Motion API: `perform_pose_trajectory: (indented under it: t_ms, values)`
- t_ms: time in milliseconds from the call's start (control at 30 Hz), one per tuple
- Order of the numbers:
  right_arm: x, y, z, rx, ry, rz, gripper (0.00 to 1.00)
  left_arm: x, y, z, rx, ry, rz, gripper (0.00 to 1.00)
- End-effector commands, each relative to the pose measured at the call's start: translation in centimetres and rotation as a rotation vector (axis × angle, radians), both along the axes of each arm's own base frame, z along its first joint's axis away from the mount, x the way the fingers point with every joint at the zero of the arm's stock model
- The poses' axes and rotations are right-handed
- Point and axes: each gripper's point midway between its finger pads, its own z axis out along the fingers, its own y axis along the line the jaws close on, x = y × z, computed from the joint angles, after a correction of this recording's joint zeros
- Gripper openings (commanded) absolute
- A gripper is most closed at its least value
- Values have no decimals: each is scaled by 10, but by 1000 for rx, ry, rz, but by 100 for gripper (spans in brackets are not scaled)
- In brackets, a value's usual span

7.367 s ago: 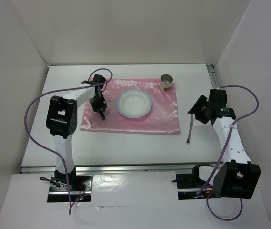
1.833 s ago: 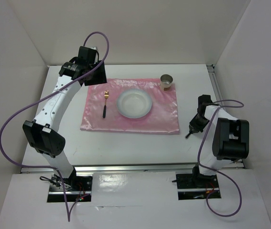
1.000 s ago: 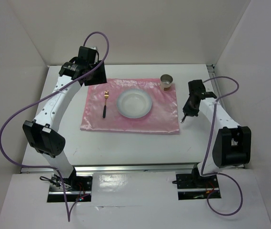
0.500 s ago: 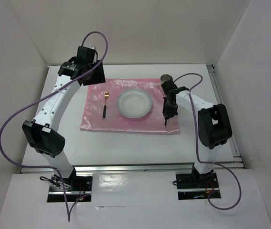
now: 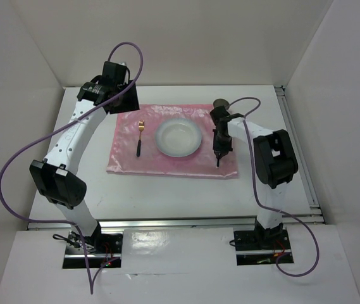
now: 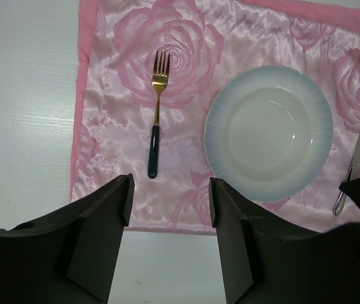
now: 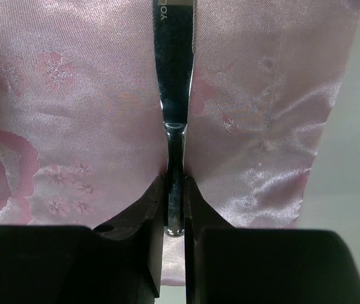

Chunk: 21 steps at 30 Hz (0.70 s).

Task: Set the dinner table for one person

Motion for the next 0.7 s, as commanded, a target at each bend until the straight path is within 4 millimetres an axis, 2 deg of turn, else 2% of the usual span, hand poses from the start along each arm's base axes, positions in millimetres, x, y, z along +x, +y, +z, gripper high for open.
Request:
perform_pose_trajectory:
  t_ms: [0,100,133,467,567,667]
  values:
    - [18,6,9,-2,-52,23,2,0,7,17,16,-45,6,68]
    - [25,4,10,-19,-67,17,2,0,7,17,16,-45,6,68]
    - [23,9,10,-18,-67,29,2,0,7,17,16,-45,6,68]
    - [29,12,15,-34,-83,42,2,0,7,17,16,-45,6,68]
    - [29,12,17,-35,-80,42,10,0,7,17,16,-45,6,68]
    - [28,16,17,-31,-81,39,23,0,7,17,16,-45,6,68]
